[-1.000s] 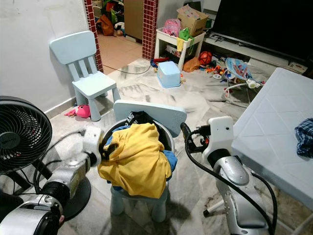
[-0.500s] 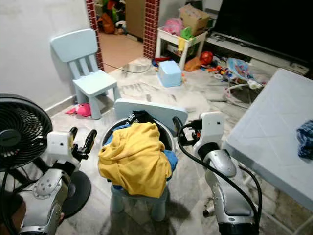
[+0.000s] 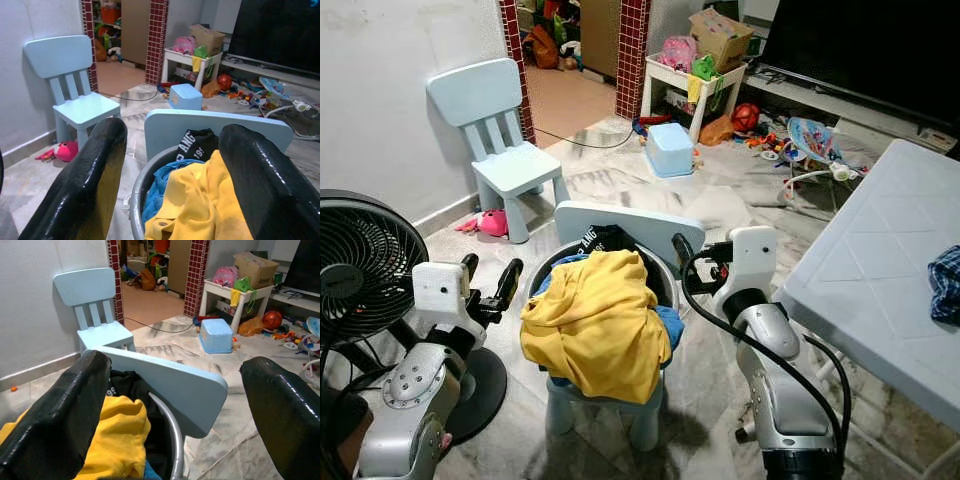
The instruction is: Hang hanger
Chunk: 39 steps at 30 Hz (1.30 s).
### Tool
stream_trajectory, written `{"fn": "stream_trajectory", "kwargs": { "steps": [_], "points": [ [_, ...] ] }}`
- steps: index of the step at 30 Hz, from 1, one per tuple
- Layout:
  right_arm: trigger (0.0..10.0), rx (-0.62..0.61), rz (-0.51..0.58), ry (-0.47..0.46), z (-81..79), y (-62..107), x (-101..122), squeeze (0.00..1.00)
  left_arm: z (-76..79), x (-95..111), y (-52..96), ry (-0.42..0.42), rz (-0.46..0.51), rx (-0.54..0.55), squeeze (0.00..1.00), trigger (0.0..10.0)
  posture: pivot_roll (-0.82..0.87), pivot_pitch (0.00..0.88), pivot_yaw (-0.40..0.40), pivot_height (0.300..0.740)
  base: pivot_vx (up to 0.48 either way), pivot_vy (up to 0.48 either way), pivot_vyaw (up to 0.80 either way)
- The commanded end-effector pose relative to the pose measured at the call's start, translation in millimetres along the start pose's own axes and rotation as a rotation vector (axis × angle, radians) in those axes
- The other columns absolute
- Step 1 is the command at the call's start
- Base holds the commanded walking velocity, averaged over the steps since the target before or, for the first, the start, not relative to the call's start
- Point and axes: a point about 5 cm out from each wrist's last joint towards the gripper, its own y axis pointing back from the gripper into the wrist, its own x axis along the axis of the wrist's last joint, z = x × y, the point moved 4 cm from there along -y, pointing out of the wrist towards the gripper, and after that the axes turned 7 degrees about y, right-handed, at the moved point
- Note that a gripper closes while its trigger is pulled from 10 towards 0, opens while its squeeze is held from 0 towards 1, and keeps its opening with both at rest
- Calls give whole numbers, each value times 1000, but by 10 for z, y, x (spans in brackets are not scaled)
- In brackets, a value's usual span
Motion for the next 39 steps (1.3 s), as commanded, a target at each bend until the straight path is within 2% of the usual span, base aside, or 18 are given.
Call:
{"fn": "stream_trajectory", "kwargs": {
  "steps": [1, 7, 18, 35, 39],
  "points": [
    [10000, -10, 10, 5, 20, -18, 25, 0, 29, 24, 8, -3, -3, -11, 0, 10000, -91, 0, -64, 740, 0, 0, 0],
    [10000, -1, 16, 16, 13, -29, 34, 0, 85, 12, 15, 0, -17, -26, 0, 10000, -95, 0, -62, 740, 0, 0, 0],
    [10000, -2, 14, 15, 7, -11, 16, 0, 101, 21, -15, 5, -20, -30, 0, 10000, -99, 0, -59, 740, 0, -314, 0],
    [10000, 9, 15, 26, -14, -13, 14, 0, 104, -2, -20, 3, -24, -21, 0, 10000, -98, 0, -62, 740, 0, 0, 0],
    [10000, 8, 13, 26, -6, -10, 13, 0, 120, -6, -26, 2, -26, -24, 0, 10000, -101, 0, -63, 740, 0, -352, 0]
  ]
}}
